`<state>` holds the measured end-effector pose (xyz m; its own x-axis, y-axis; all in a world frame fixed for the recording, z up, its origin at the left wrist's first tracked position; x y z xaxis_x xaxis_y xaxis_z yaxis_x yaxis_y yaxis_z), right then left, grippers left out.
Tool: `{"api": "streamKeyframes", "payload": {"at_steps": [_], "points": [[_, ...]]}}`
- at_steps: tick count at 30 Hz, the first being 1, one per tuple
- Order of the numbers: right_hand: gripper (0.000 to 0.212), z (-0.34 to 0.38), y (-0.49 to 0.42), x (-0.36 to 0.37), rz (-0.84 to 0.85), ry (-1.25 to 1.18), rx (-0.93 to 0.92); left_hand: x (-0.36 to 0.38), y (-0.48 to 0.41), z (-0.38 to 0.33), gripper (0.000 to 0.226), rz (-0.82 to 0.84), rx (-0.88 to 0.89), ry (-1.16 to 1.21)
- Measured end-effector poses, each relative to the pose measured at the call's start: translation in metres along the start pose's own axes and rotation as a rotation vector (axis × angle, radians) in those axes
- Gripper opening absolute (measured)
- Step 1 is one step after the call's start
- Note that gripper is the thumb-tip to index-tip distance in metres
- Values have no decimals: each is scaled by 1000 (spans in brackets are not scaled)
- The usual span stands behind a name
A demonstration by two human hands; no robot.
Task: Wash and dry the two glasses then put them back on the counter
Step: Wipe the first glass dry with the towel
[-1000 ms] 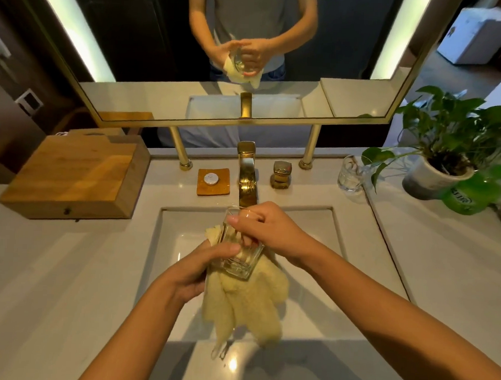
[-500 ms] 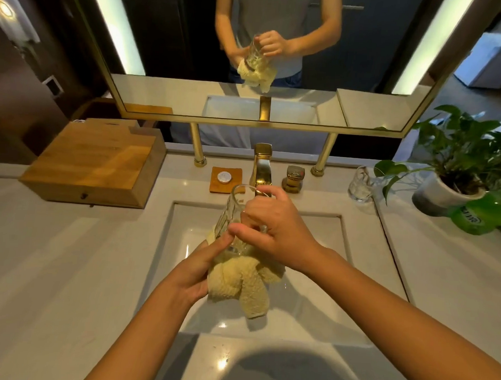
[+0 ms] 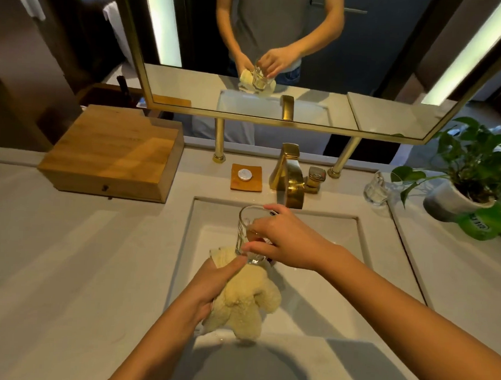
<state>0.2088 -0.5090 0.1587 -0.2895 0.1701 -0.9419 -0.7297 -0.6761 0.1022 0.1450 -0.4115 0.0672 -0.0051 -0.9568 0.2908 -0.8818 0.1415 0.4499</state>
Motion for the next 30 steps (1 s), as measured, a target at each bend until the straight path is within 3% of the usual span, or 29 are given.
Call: {"api": "streamKeyframes", "payload": {"at_steps": [4,10,12,14,15,19,24,30], "points": [[30,16,-30,25,76,-12,-2,-38,5,10,20,-100,-4,-30],[30,47,-83,50,-18,-101,-21,-88,4,11,18,-134,-68,26],[32,55,-102,60,-19,-108,-19,-109,2,17,38,-197,-92,-16],[33,65,-120,71,17,-63,-30,-128,-7,37,74,-205,-132,-4],[34,71,-129,77,30,-26,-46,-131,-8,37,79,-199,-129,19],[32,91,-157,92,37,73,-100,-141,-2,22,49,-247,-110,86],[30,103,-180,96,37,128,-146,-152,-3,34,89,-286,-185,141],[23,102,-194,102,9,170,-193,-156,-11,64,106,-291,-318,130]]}}
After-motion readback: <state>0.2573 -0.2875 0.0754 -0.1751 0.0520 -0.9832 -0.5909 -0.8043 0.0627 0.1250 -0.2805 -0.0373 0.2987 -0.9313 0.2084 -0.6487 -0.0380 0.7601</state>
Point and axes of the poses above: each hand's wrist, its own y-axis away from the middle knuckle, its own x-axis out of the palm, z = x × y, the point moved 7 cm from there along -y, towards the middle knuckle, and after that the axes turned 4 degrees about x, right-handed, at the moved point
